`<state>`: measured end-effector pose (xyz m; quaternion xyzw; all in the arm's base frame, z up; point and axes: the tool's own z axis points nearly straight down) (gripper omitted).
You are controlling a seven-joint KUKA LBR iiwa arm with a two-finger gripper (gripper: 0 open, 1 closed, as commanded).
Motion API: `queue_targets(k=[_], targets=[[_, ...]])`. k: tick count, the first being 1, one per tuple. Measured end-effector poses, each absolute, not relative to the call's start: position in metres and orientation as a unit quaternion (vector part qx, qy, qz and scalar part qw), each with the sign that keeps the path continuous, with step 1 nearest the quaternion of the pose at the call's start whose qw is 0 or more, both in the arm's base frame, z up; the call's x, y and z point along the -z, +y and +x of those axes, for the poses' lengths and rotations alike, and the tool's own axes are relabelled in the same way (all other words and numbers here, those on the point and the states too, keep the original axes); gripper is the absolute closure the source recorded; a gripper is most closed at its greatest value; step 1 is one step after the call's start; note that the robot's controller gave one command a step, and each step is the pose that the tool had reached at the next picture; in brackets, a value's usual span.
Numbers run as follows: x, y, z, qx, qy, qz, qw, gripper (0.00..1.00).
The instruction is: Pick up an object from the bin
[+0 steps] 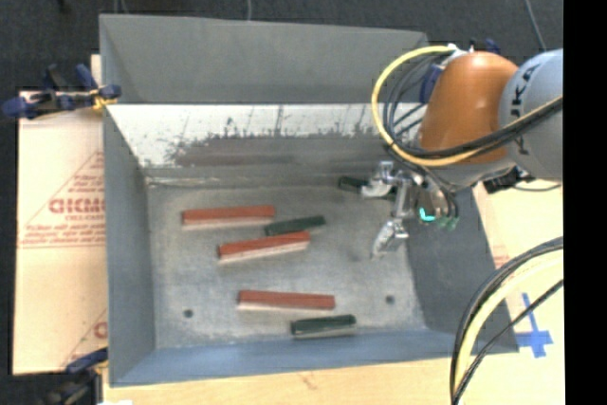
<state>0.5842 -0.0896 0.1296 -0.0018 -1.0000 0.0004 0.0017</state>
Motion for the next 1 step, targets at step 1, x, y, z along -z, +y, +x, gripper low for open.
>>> queue_targets(k=[1], targets=[[-0.1339, -0.0896, 0.5863, -0.001, -1.000, -0.001, -0.002, 0.00]])
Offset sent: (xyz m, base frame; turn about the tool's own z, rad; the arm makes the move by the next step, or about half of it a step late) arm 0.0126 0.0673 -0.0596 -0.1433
